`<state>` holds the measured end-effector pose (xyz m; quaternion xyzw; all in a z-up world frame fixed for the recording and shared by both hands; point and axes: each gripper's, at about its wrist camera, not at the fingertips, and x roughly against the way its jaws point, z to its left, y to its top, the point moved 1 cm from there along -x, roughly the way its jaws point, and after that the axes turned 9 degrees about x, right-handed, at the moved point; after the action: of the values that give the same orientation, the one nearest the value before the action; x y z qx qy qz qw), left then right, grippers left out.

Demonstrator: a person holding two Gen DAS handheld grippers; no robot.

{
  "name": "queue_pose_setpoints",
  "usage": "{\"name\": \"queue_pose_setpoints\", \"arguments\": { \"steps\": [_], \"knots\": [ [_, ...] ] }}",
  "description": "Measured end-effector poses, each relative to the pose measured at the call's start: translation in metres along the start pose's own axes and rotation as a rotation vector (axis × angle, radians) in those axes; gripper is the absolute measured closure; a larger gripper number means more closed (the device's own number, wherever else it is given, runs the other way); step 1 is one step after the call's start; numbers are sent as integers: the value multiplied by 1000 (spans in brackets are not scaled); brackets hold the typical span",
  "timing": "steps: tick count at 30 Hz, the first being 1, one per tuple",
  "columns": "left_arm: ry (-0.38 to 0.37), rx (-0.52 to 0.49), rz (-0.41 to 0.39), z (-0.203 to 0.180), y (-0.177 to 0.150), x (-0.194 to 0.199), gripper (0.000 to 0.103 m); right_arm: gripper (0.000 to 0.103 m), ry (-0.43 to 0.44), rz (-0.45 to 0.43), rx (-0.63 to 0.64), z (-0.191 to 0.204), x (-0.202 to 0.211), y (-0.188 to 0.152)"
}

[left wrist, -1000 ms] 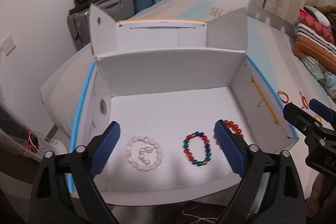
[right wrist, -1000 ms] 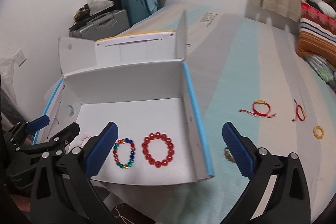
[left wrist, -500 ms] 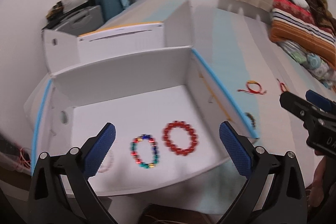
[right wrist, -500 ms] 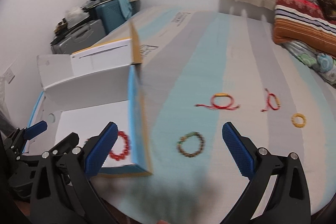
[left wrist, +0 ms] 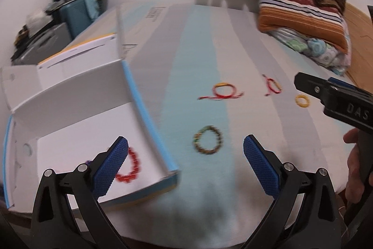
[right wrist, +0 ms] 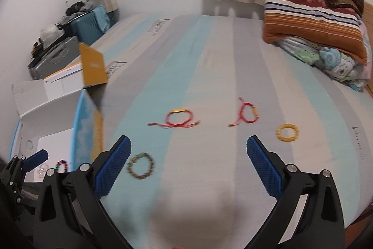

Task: Organize jewelry
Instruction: 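Move both tools back toward the remaining bracelets on the bed, then grasp the wooden bead bracelet with left tool while right tool grasps red string bracelet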

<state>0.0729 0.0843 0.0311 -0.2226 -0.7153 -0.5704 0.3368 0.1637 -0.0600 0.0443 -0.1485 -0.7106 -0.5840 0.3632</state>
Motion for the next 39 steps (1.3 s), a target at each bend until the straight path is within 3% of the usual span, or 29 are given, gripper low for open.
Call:
{"name": "queue_pose_setpoints", "arguments": {
  "steps": [9,17,28,33,39],
  "knots": [
    [-81,-35,30,-60,-4,-38,6,7,-50,44,-42,-61,-29,-2],
    [-87,-42,95,-84,-15,-99,6,7,-63,108,-37,-93,-88,-2],
    [-1,5,167,-59,-24,-174,6,7,-39,200,15,-110,-185,8],
    [22,9,166,-51,-27,-186,6,8,-23,263,22,-120,-223,15],
    [32,-8,155,-52,-27,-189,6,17,9,340,-24,-138,-253,15]
  ]
}}
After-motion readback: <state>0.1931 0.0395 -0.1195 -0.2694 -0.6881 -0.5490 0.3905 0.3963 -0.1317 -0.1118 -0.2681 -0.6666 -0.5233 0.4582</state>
